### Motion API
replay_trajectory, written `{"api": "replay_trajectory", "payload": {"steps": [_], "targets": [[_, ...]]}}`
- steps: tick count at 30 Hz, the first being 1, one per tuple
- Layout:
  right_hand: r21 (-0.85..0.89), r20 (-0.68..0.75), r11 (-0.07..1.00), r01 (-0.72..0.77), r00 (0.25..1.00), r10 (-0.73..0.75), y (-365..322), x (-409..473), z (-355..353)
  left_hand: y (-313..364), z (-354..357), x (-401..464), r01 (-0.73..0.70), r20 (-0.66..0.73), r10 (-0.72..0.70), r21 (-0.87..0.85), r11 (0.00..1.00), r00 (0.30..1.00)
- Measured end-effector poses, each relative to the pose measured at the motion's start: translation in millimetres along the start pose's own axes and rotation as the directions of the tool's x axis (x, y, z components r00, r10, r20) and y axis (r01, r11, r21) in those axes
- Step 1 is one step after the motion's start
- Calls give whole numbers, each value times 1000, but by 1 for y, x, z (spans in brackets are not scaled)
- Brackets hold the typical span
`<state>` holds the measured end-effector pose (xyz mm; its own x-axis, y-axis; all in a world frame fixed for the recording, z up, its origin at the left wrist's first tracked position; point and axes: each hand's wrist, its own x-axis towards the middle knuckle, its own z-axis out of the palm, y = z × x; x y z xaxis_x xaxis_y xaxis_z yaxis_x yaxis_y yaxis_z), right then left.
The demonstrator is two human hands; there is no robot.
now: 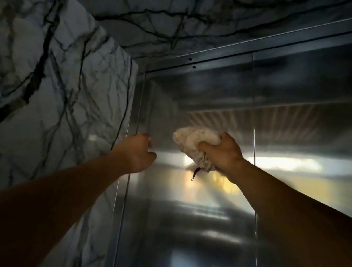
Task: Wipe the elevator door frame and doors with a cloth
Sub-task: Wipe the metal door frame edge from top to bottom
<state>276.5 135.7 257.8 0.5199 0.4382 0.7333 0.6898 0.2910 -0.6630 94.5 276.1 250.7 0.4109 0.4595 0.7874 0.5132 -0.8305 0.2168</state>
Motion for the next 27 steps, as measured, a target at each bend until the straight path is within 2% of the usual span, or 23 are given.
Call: {"api": "replay_trajectory", "payload": {"steps": [5,13,16,21,23,25,27], "targets": [[111,-5,991,70,998,-70,8,77,22,-16,7,63,-31,-88,45,156,987,995],[42,-75,982,182,981,-179,-2,159,93,-59,1,132,-42,-210,132,387,921,969],[-11,-85,975,220,972,-220,-12,187,122,-70,-5,162,-58,-202,172,472,879,964],[-180,-241,942,285,915,-323,-37,230,155,-81,-13,210,-94,-219,257,561,822,941],[-210,-281,925,315,887,-366,-48,248,168,-89,-12,228,-105,-179,306,685,721,935],[-264,-309,902,342,856,-415,-56,264,183,-101,-8,243,-89,-133,351,831,549,927],[-334,-334,871,360,819,-466,-66,279,197,-113,-6,259,-38,-137,360,897,440,923]]}}
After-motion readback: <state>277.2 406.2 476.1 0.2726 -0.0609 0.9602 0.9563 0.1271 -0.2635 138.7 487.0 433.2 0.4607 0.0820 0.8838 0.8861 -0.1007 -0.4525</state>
